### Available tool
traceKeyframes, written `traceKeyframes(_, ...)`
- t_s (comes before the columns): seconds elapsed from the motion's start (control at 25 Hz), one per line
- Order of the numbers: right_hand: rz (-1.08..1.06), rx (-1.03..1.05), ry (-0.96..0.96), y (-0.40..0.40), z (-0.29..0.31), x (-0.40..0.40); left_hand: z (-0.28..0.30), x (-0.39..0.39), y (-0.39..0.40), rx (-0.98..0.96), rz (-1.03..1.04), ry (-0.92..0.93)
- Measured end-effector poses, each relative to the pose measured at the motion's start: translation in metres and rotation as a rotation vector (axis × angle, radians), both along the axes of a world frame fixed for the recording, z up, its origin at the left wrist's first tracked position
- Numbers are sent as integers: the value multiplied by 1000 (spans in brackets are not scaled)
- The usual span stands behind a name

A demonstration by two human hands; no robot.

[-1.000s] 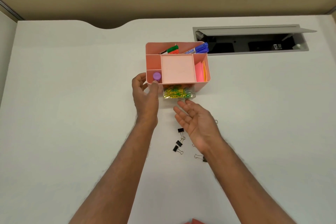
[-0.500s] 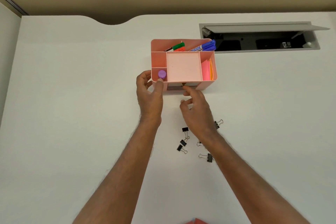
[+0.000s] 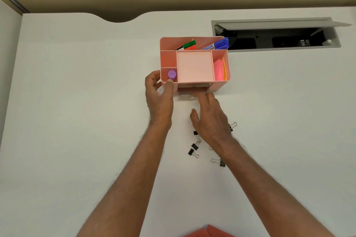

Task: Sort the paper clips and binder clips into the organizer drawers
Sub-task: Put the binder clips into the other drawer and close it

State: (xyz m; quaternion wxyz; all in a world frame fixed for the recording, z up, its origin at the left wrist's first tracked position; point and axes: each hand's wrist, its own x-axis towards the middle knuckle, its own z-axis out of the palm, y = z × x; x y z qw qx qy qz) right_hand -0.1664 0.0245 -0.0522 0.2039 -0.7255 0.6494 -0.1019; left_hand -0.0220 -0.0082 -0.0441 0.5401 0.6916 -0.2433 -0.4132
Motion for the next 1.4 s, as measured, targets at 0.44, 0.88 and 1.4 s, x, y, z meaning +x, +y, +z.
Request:
traceKeyframes(0.44, 62, 13, -13, 33, 0, -13, 4, -2, 2, 35, -24, -23)
traceKeyframes(0.88, 11, 139, 150, 79, -11, -100, -28, -46, 147, 33, -448, -487)
traceKeyframes(1.4, -303, 210, -253, 122, -12, -113, -23, -46, 163, 222, -821, -838)
